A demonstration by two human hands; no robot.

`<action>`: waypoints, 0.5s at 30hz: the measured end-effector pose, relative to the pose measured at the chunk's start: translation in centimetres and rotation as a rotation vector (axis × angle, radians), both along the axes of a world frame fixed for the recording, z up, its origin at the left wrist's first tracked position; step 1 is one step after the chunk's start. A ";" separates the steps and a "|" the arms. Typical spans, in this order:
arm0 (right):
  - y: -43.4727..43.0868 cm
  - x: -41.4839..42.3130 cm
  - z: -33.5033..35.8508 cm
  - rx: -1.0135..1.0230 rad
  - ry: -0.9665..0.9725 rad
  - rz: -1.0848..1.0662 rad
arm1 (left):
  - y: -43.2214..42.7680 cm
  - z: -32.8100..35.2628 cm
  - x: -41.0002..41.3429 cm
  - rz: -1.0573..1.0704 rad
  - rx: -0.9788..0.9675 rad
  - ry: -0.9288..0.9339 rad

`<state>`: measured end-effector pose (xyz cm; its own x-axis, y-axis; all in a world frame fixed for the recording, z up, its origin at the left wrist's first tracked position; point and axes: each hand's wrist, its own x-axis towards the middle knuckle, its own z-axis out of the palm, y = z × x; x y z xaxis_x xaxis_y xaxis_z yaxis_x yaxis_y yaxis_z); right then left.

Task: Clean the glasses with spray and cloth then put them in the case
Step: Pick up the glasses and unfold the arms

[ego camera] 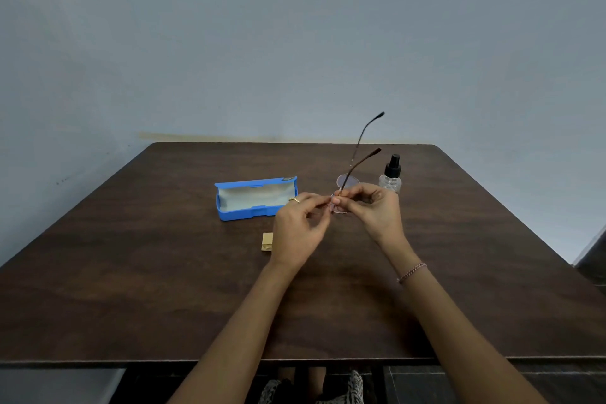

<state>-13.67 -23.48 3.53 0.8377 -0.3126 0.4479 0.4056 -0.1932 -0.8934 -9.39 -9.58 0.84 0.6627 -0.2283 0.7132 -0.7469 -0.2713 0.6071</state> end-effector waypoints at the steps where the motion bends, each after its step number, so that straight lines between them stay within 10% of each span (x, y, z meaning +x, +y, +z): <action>1: 0.1 0.2 0.1 0.002 0.004 -0.003 | 0.1 0.0 0.0 -0.003 0.003 0.014; 15: 1.0 0.8 -0.1 0.062 0.020 0.030 | 0.9 0.8 0.6 0.227 -0.068 0.088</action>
<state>-12.90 -22.45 3.40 0.8555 -0.3140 0.4118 0.3926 -0.1254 -0.9111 -8.75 -8.64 1.62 0.7516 -0.0203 0.6593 -0.6152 -0.3821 0.6896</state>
